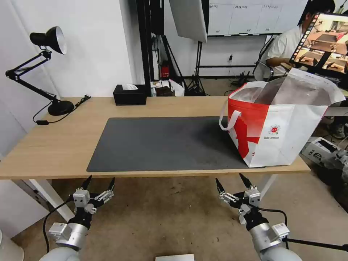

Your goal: Pick up the trash from the table and place it into the takeout bag.

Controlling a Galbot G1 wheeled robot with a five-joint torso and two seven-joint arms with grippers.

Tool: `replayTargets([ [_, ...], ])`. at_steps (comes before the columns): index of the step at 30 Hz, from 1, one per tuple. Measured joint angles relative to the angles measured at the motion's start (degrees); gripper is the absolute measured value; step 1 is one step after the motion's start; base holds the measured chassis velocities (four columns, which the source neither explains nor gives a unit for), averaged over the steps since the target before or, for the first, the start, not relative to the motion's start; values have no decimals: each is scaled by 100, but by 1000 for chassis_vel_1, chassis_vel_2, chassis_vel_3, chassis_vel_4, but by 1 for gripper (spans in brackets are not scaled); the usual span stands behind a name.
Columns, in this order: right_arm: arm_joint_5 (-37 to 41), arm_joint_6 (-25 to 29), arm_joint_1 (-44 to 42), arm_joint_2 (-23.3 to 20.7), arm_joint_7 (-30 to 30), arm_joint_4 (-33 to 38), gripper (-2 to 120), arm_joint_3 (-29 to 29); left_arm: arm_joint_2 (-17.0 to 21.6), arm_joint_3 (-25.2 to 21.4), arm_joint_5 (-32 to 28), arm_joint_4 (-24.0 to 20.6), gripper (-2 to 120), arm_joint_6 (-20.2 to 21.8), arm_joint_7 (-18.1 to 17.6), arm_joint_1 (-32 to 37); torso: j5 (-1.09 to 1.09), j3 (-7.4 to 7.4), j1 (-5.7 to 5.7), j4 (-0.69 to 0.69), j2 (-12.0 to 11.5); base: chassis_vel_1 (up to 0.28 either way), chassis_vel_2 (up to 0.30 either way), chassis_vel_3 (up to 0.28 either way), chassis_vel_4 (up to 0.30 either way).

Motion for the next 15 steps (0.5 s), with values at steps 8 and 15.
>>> replayTargets([
  [8,0,0,0,0,0,0,100,0,3,-2,-4,-7,100,-2,-2,0,0,0,0,0,0,0,0,0,0],
  [15,0,0,0,1,0,0,100,0,5,-2,-5,-12,100,-2,-2,-1,0,0,0,0,0,0,0,0,0],
])
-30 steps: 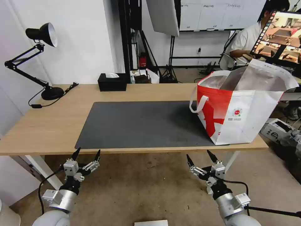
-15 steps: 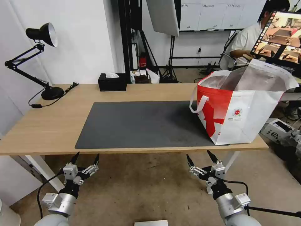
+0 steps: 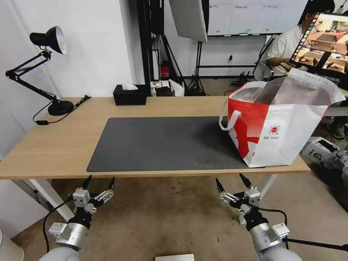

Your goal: Pick up the trash from the table and place it into the takeout bag.

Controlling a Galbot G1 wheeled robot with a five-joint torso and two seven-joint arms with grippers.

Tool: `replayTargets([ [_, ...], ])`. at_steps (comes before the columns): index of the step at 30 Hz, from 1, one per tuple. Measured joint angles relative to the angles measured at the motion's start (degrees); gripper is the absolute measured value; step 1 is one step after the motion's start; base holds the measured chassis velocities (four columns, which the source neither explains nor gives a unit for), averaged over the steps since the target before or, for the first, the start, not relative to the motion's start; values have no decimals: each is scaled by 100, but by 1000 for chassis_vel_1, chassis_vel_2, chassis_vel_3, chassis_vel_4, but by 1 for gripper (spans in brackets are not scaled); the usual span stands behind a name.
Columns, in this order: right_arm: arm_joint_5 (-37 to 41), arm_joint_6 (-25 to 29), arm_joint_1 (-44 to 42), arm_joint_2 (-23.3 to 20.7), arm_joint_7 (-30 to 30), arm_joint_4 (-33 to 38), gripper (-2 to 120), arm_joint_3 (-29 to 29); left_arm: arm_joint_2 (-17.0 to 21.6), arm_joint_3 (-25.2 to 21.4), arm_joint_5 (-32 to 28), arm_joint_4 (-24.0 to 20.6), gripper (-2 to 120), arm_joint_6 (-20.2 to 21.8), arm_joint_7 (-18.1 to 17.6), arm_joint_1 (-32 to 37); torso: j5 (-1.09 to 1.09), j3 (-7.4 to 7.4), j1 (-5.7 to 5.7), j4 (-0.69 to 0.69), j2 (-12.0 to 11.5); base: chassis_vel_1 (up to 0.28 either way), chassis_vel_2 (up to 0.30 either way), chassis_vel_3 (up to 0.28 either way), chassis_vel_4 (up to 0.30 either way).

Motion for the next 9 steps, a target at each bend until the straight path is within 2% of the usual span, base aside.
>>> replayTargets([
  [9,0,0,0,-1,0,0,100,0,0,1,0,-3,100,0,0,-1,0,0,0,0,0,0,0,0,0],
])
